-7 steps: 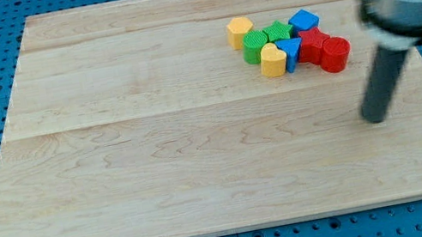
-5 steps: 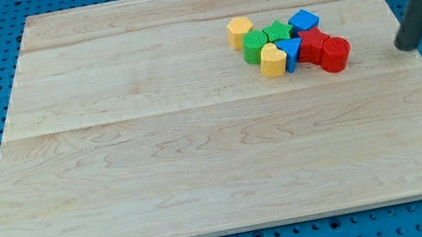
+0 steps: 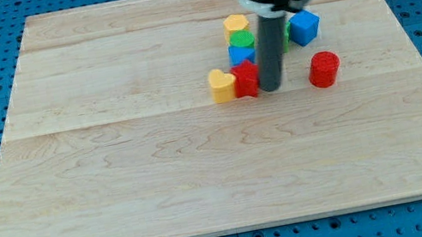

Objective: Move yellow heart to the top left of the board

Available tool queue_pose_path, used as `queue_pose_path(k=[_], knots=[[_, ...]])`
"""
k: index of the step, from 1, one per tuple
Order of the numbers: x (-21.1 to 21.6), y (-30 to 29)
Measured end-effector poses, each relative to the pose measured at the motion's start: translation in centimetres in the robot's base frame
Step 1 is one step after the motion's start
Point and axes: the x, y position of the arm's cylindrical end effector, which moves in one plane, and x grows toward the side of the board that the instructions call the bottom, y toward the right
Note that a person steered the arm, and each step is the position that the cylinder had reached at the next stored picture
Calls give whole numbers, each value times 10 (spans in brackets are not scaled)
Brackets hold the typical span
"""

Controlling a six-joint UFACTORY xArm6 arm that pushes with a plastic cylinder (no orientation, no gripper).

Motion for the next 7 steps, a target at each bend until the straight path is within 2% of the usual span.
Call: queue_pose_path(k=[2,3,4,6,7], knots=[[26,-70],[-44,-100],[-84,-106],[-85,-114],[-66,-122]])
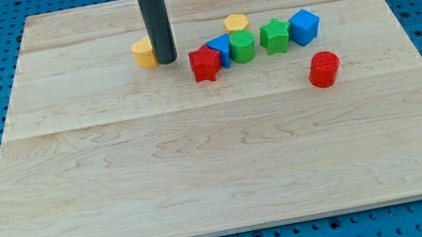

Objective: Move yellow heart to the top left of the board

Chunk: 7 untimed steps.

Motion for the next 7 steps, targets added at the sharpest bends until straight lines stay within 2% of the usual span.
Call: queue_pose_path(k=[1,2,3,4,5,6,7], knots=[[-20,-57],[-28,-63],[-39,-35],[-99,-59],[-105,-93],[-58,-99],[-106,-128]])
